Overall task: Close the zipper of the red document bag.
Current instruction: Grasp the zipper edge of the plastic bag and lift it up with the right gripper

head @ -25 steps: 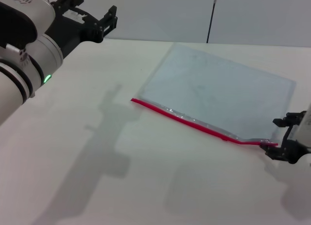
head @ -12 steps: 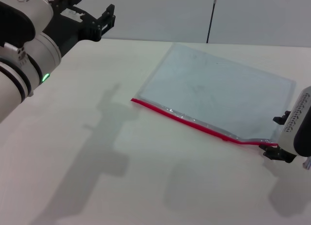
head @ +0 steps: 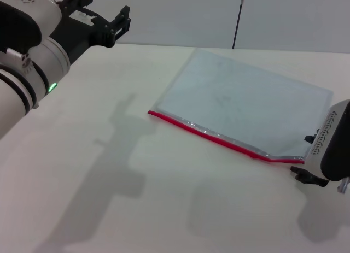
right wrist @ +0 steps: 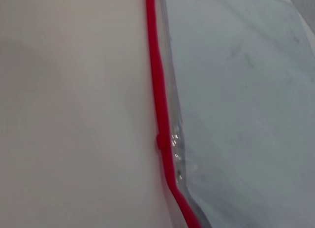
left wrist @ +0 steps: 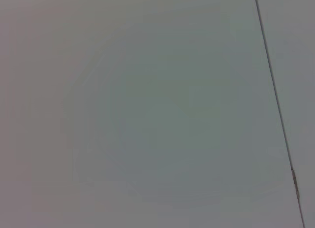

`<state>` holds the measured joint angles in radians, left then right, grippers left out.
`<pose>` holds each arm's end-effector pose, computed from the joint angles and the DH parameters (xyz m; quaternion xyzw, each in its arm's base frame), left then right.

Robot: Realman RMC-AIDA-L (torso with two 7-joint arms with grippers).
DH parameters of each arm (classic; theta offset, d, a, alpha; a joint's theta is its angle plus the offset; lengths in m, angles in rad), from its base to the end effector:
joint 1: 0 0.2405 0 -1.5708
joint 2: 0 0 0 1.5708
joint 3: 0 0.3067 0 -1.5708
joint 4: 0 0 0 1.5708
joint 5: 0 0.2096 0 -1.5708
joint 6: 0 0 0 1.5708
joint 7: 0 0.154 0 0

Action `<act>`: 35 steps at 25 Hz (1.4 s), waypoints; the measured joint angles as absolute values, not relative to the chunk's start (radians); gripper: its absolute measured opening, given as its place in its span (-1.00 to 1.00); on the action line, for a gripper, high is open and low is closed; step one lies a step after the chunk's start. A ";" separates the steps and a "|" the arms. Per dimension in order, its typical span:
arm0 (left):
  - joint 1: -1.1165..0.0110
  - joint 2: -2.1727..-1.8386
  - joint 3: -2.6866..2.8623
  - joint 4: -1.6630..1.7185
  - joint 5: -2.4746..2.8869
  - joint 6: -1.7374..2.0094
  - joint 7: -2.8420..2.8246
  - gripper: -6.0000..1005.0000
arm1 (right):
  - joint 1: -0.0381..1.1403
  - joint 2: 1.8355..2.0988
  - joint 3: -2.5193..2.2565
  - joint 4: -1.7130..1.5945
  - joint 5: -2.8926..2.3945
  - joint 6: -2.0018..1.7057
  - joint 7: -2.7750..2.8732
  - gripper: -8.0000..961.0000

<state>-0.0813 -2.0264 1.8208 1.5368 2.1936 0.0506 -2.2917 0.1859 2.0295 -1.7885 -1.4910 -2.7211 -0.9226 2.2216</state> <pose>-0.2191 0.3692 0.0120 -0.7854 -0.1606 -0.2079 0.5605 0.2903 0.3344 -0.0560 -0.9289 0.0590 -0.1997 0.3062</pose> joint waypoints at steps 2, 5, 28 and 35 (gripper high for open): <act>-0.081 -2.026 1.821 1.537 2.194 0.051 -2.292 0.51 | 0.193 2.029 -1.794 -1.480 -2.754 -0.917 2.239 0.57; -0.081 -2.027 1.821 1.537 2.194 0.051 -2.292 0.51 | 0.207 2.029 -1.808 -1.457 -2.797 -0.903 2.273 0.57; -0.086 -2.028 1.821 1.536 2.194 0.051 -2.292 0.51 | 0.284 2.031 -1.829 -1.358 -2.813 -0.815 2.302 0.51; -0.087 -2.028 1.822 1.535 2.194 0.051 -2.292 0.51 | 0.306 2.031 -1.830 -1.344 -2.810 -0.810 2.358 0.09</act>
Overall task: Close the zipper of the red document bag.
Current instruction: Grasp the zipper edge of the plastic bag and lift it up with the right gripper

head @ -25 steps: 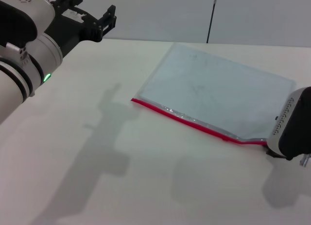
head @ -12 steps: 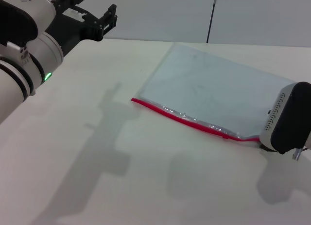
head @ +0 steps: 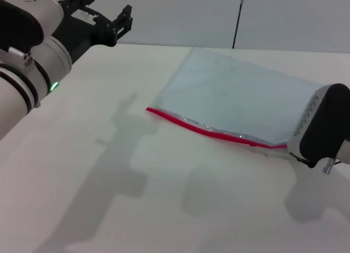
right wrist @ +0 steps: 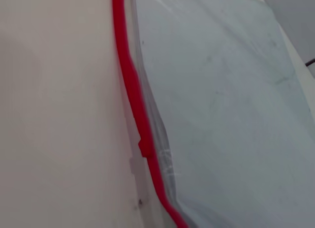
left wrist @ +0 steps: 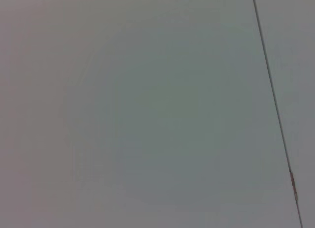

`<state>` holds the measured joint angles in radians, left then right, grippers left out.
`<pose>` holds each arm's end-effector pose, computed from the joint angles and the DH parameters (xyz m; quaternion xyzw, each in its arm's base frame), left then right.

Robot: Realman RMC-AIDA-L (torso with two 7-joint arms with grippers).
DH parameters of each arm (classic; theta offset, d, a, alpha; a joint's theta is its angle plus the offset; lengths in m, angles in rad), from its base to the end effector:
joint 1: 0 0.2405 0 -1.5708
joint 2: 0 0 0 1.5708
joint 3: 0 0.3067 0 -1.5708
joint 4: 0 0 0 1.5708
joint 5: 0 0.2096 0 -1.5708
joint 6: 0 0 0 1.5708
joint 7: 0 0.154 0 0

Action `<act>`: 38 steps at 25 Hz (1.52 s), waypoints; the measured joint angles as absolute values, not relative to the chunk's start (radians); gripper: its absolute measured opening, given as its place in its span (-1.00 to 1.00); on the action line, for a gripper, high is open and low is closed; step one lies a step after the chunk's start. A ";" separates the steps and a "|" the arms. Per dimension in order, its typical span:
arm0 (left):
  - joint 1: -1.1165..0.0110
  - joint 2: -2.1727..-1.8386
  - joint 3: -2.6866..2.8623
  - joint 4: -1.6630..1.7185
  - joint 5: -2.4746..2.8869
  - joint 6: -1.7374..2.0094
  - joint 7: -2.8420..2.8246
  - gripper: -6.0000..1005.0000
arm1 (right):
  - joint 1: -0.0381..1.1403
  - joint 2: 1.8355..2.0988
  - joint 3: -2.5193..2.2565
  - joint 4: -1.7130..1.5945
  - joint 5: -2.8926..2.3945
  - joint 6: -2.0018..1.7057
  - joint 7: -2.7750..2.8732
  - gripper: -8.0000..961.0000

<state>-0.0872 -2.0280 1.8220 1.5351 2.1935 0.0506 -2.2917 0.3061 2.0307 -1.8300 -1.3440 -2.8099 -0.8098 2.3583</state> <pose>-0.2169 0.3703 0.0109 -0.7862 -0.1592 -0.2096 0.5592 0.2849 0.3682 -0.0694 -0.9171 0.0555 -0.2071 0.3362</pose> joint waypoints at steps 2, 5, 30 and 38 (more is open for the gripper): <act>-0.087 -2.028 1.822 1.535 2.194 0.051 -2.292 0.51 | 0.318 2.031 -1.830 -1.325 -2.810 -0.810 2.369 -0.11; -0.088 -2.028 1.822 1.535 2.194 0.051 -2.292 0.51 | 0.332 2.031 -1.830 -1.304 -2.810 -0.810 2.383 -0.26; -0.104 -2.025 1.779 1.543 2.194 0.180 -2.292 0.50 | 0.246 2.024 -1.761 -1.570 -2.798 -0.915 2.430 -0.82; -0.175 -2.021 1.732 1.598 2.315 0.454 -2.277 0.50 | 0.238 2.025 -1.758 -1.621 -2.798 -0.956 2.419 -0.88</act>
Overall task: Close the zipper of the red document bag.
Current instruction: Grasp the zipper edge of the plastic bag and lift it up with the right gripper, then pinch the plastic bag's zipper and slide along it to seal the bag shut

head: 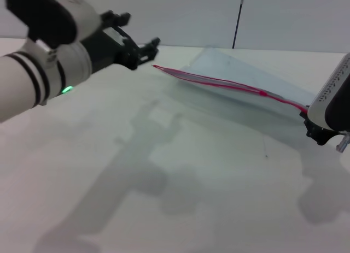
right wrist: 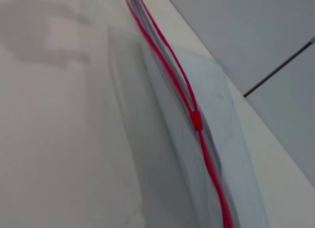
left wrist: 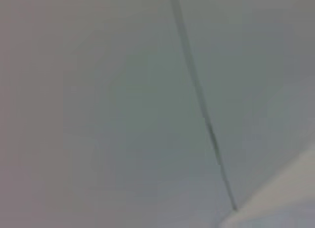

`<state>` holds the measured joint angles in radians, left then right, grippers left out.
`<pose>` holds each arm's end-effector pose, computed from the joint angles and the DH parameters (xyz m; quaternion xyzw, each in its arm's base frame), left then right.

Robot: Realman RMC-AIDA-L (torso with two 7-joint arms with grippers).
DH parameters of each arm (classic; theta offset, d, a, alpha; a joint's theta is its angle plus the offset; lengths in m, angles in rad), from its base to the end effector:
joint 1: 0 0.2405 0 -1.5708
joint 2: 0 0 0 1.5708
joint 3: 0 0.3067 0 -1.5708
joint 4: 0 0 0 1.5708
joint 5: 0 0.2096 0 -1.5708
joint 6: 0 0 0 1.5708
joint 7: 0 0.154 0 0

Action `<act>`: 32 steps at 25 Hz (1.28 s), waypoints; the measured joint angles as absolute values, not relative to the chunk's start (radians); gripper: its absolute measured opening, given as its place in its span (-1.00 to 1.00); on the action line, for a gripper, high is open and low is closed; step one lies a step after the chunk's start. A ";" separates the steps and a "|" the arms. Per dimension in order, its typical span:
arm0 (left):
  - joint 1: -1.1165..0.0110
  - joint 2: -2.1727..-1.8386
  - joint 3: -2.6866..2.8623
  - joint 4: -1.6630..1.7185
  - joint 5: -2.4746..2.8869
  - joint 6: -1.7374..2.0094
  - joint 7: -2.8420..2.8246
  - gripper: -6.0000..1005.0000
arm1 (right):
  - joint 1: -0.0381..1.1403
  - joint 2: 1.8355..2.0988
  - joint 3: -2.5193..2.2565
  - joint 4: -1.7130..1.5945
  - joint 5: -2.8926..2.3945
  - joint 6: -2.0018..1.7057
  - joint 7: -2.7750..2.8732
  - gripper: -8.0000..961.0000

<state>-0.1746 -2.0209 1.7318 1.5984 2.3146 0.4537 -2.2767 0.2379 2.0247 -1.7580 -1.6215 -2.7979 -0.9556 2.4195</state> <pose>-0.2005 0.3772 -0.0032 -0.8697 -0.1074 -0.1176 0.4672 0.2475 0.3594 -0.0275 -0.9100 0.0821 -0.1590 0.3739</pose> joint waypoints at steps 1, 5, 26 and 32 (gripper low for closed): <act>-0.183 -2.021 1.731 1.607 2.335 0.482 -2.277 0.50 | 0.237 2.025 -1.759 -1.626 -2.797 -0.960 2.417 -0.88; -0.241 -2.020 1.726 1.646 2.420 0.620 -2.276 0.50 | 0.236 2.026 -1.763 -1.630 -2.797 -0.968 2.415 -0.89; -0.482 -2.023 1.851 1.640 2.642 0.952 -2.054 0.50 | 0.253 2.023 -1.747 -1.694 -2.621 -1.076 2.281 -0.88; -0.494 -2.023 1.876 1.638 2.688 0.954 -2.040 0.50 | 0.253 2.023 -1.656 -1.697 -2.468 -1.138 2.168 -0.88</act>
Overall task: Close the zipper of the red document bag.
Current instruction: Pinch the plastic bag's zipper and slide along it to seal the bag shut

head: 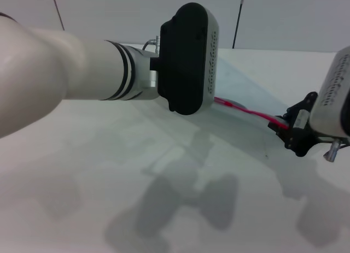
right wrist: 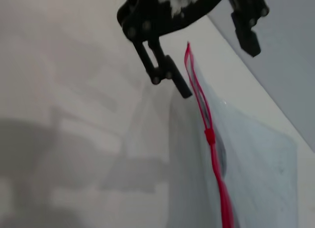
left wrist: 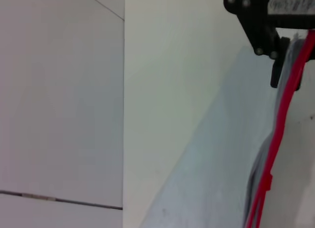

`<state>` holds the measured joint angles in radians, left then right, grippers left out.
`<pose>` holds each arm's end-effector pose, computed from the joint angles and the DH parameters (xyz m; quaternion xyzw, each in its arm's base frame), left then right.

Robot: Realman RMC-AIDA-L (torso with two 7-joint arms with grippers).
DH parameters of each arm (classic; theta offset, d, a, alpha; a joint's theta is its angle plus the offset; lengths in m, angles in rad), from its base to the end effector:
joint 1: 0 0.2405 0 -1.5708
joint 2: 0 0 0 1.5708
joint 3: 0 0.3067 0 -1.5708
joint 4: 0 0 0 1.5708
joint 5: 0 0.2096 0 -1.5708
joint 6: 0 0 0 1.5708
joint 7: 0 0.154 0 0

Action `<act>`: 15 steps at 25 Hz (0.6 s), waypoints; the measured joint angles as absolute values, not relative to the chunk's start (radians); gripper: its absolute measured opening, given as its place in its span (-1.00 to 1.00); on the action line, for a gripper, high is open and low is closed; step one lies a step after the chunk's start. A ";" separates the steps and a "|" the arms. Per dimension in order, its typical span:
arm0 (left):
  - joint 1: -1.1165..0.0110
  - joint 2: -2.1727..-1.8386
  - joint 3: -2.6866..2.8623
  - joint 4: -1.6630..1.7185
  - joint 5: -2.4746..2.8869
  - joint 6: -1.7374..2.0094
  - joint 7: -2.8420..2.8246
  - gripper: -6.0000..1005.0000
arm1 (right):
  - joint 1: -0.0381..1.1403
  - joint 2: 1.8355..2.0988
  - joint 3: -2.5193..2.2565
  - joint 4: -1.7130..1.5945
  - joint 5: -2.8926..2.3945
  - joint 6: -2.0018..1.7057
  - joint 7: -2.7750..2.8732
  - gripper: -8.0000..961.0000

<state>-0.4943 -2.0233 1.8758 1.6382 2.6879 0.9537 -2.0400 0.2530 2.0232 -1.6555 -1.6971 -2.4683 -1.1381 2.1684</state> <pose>-0.1301 0.3825 -0.0638 -0.9139 0.2325 0.1382 0.3026 0.2150 0.3421 -0.0257 -0.9557 0.0440 -0.0899 0.2769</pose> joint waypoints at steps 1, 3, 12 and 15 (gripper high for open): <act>-0.495 -2.024 1.879 1.638 2.688 0.954 -2.040 0.50 | 0.253 2.023 -1.653 -1.699 -2.468 -1.139 2.167 -0.88; -0.498 -2.024 1.885 1.638 2.687 0.954 -2.040 0.48 | 0.253 2.023 -1.654 -1.702 -2.469 -1.140 2.166 -0.88; -0.530 -2.028 1.928 1.639 2.679 0.954 -2.054 0.27 | 0.255 2.023 -1.658 -1.741 -2.473 -1.152 2.155 -0.87; -0.539 -2.028 1.941 1.646 2.677 0.953 -2.055 0.27 | 0.259 2.023 -1.662 -1.746 -2.473 -1.155 2.154 -0.87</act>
